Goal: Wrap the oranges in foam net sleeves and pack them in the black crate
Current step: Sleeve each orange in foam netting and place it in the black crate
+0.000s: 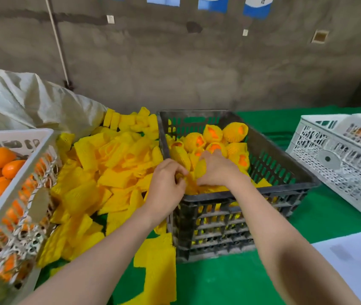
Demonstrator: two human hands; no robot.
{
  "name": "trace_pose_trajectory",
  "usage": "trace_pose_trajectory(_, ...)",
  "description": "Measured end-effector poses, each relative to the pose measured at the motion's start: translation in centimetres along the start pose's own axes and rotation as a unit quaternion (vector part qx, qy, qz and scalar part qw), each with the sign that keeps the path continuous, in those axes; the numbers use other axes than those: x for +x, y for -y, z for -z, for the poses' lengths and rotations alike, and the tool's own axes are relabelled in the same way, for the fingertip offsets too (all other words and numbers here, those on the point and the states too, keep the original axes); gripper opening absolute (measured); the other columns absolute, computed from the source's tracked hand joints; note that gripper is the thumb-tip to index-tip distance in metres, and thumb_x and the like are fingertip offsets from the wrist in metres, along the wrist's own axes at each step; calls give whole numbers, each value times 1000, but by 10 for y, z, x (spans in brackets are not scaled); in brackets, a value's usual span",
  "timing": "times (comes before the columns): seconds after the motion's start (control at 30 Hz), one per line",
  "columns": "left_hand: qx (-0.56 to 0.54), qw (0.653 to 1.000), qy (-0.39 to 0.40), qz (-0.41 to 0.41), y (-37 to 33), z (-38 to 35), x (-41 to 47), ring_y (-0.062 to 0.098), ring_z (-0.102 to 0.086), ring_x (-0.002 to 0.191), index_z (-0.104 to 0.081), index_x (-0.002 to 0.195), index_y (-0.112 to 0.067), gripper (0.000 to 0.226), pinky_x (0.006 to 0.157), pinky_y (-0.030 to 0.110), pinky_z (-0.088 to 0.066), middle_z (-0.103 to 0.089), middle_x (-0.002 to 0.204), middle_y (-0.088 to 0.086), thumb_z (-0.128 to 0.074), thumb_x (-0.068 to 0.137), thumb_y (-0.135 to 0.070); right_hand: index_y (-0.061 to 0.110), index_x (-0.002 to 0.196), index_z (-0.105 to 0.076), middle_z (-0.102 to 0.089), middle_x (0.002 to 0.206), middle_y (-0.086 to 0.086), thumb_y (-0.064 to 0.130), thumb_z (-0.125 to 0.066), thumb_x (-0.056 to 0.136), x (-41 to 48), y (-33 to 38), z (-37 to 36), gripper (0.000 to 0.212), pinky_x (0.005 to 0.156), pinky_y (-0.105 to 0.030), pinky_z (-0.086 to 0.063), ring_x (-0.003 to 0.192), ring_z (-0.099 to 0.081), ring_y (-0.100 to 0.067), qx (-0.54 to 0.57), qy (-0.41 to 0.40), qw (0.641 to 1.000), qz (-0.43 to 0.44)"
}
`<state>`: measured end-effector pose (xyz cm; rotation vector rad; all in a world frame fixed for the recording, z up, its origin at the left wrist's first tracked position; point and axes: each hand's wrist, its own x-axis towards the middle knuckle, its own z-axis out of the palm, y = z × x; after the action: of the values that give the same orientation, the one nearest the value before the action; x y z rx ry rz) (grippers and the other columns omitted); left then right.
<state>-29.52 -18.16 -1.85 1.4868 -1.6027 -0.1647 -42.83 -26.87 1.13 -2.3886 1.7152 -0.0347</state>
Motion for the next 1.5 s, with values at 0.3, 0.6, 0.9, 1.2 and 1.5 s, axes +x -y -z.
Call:
trace_pose_trajectory(0.3,8,1000,9,17,-4,2,-1,14,-52,90,-66,85,-6,21,76,14,-37,-53,90,-2,-55,77,10,11,131,-35,-52,120,-15,17,-65,82,45,31,-14,57,75,-36,-48,105,-54,-31,-106,59,983,140)
trace_pose_trajectory(0.6,-8,1000,-12,-3,-1,1,-7,19,-55,97,-67,86,-2,13,86,19,-39,-57,93,2,-59,80,6,16,127,-44,-40,130,-7,22,-56,89,30,28,-25,41,94,-43,-45,113,-48,-31,-57,122,972,191)
trace_pose_trajectory(0.9,45,989,94,-109,25,37,-13,15,-49,117,-66,107,-7,22,92,2,-23,-59,121,6,-62,91,-21,16,79,-50,-62,90,-9,18,-63,76,17,33,-17,13,58,-34,-39,85,-56,-28,-42,-69,963,256)
trace_pose_trajectory(1.2,129,990,-56,23,118,208,-21,14,-61,72,-71,90,-11,7,63,29,-46,-65,79,-5,-64,89,-11,6,87,-70,-70,86,-9,4,-61,81,15,37,-11,11,68,-30,-46,74,-62,-26,105,-320,917,212)
trace_pose_trajectory(1.5,133,972,-152,120,194,261,-47,21,-54,65,-68,89,-4,10,54,27,-33,-64,75,10,-59,92,-7,7,92,-67,-68,87,-5,12,-58,83,-3,195,-34,14,71,-28,-45,78,-61,-19,180,-309,874,330)
